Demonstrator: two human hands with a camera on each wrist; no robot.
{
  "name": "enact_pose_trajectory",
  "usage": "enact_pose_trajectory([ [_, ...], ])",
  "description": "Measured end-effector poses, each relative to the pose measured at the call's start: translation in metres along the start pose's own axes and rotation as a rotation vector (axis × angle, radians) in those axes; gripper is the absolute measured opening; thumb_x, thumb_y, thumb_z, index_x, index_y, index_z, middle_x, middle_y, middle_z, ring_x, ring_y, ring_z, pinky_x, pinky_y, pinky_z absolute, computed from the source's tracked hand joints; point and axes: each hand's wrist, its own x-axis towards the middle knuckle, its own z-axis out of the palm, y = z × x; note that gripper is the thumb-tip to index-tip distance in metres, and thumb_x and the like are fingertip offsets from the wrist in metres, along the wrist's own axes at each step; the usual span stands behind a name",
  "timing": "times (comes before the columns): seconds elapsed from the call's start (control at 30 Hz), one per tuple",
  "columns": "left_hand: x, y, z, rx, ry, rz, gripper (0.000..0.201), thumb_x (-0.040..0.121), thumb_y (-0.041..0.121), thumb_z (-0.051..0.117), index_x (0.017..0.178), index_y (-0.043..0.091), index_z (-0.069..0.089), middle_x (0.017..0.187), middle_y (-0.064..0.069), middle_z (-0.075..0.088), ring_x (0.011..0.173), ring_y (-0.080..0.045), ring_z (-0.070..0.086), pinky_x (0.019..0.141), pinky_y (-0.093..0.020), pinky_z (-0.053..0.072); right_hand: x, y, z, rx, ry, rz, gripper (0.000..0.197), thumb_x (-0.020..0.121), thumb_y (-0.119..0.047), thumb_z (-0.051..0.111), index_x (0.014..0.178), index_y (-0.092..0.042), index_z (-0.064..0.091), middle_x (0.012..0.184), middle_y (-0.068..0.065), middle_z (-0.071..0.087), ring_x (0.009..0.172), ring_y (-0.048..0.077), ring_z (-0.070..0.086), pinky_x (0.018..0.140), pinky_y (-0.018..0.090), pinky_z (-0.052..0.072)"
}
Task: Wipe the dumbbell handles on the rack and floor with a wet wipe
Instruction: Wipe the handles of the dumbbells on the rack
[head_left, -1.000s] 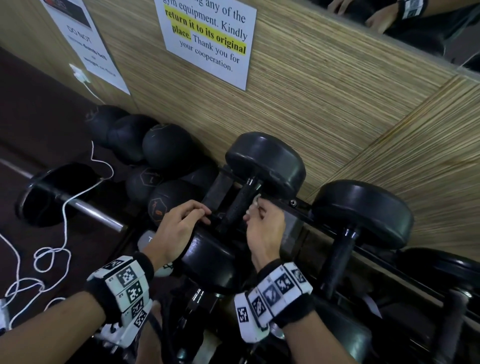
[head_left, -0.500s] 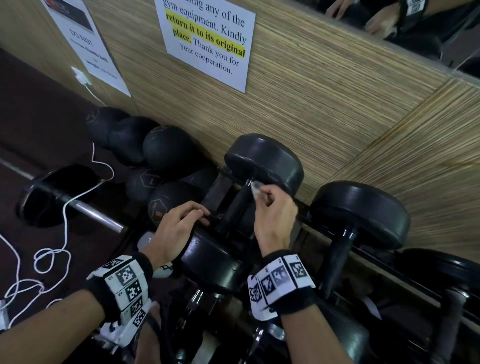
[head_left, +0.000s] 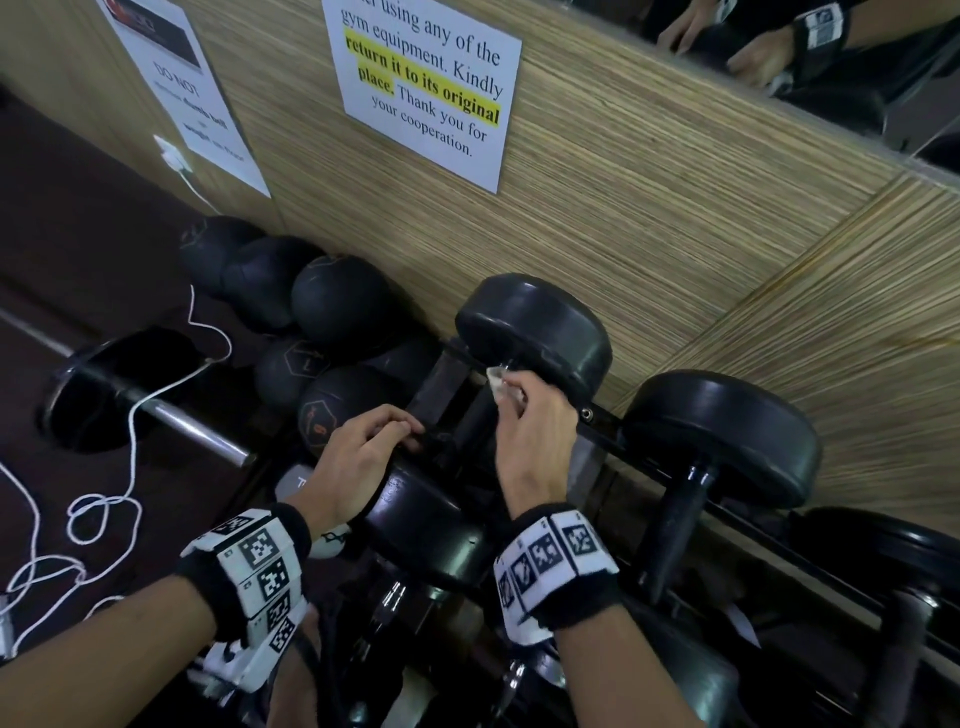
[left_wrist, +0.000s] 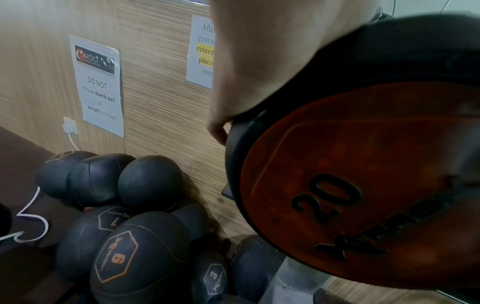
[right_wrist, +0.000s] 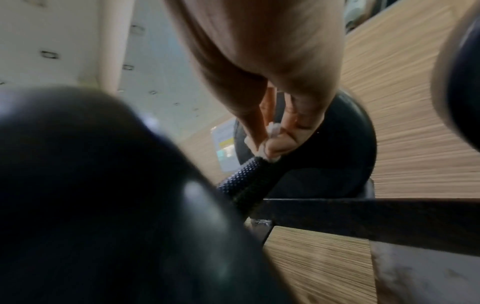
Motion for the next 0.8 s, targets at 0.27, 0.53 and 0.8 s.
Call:
enact_pose_trajectory([
  [0.27, 0.001, 0.001, 0.0, 0.021, 0.005, -0.009, 0.028, 0.086, 0.038, 0.047, 0.088, 0.027, 0.072, 0.086, 0.0, 0.073, 0.09, -0.018, 0.067, 0.096, -0.049, 0.048, -0.031, -0.002, -0.001, -0.061, -0.302, -0.104, 0.017, 0.1, -0.017, 0.061, 0.11, -0.019, 0.075, 0.109, -0.007, 0.074, 0.101, 0.006, 0.068, 0.093, 0.02, 0.051],
  [0.53, -0.001, -0.001, -0.001, 0.026, -0.007, -0.018, 0.029, 0.087, 0.041, 0.045, 0.089, 0.03, 0.071, 0.087, -0.003, 0.072, 0.092, -0.022, 0.066, 0.098, -0.048, 0.046, 0.01, -0.004, 0.0, 0.018, -0.153, 0.007, 0.016, 0.098, -0.018, 0.064, 0.108, -0.016, 0.076, 0.106, -0.001, 0.075, 0.1, 0.012, 0.069, 0.09, 0.022, 0.053],
  [0.8, -0.001, 0.001, 0.0, 0.008, 0.011, 0.001, 0.029, 0.085, 0.038, 0.046, 0.089, 0.024, 0.072, 0.088, 0.003, 0.072, 0.093, -0.013, 0.065, 0.094, -0.037, 0.047, -0.009, -0.006, 0.006, -0.095, -0.298, -0.035, 0.016, 0.101, -0.023, 0.059, 0.103, -0.021, 0.074, 0.106, 0.003, 0.074, 0.098, 0.021, 0.069, 0.093, 0.039, 0.055],
])
